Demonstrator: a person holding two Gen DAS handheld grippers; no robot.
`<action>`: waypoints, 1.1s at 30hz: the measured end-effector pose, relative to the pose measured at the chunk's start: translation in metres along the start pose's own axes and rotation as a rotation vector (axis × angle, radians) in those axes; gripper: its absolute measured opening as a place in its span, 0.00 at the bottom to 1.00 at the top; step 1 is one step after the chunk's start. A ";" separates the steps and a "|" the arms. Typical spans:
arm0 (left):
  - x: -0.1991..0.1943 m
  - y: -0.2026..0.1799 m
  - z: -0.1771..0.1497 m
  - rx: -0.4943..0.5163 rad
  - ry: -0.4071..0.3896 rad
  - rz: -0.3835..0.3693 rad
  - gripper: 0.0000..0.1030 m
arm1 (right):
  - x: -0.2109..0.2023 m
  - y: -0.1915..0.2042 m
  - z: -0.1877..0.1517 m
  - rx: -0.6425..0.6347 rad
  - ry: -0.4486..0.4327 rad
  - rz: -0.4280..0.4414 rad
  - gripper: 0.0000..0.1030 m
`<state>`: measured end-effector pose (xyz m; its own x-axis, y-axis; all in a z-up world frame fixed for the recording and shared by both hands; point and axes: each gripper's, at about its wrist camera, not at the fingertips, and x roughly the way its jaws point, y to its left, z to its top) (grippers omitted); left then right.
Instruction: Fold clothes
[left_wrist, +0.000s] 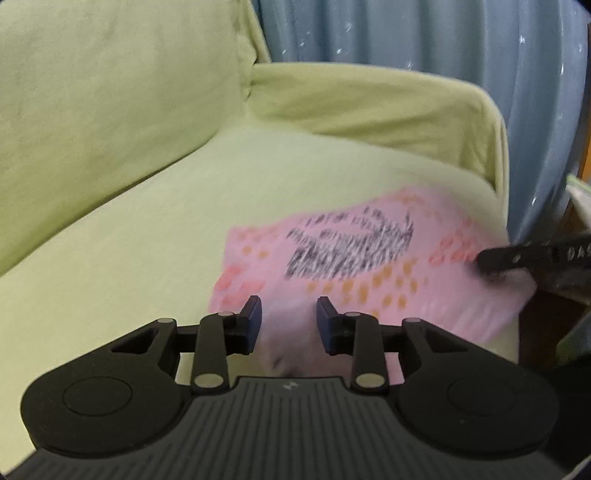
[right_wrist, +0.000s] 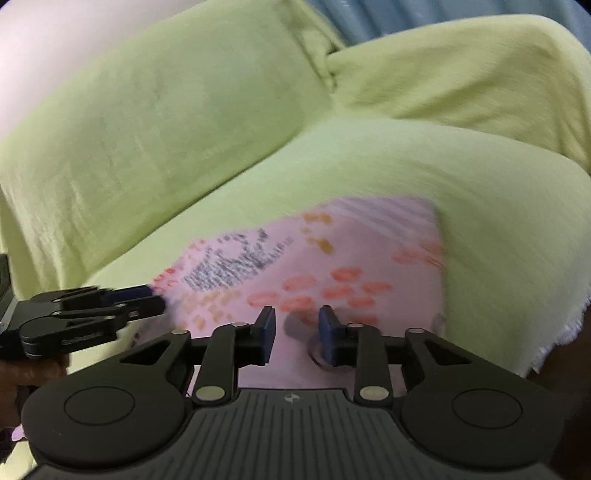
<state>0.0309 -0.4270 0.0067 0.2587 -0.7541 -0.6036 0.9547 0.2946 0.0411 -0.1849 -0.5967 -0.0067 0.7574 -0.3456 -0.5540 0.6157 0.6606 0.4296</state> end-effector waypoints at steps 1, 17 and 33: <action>0.005 -0.004 0.005 0.010 -0.008 -0.013 0.27 | 0.007 0.003 0.004 -0.015 -0.003 0.004 0.31; 0.050 0.033 0.005 -0.077 -0.009 -0.068 0.37 | 0.051 -0.045 0.051 -0.168 -0.019 -0.157 0.42; -0.020 0.022 -0.007 0.016 -0.029 0.037 0.27 | -0.026 -0.024 0.022 -0.278 -0.010 -0.162 0.44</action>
<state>0.0455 -0.4016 0.0137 0.2981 -0.7596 -0.5780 0.9465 0.3136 0.0760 -0.2148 -0.6180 0.0131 0.6575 -0.4663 -0.5919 0.6461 0.7530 0.1245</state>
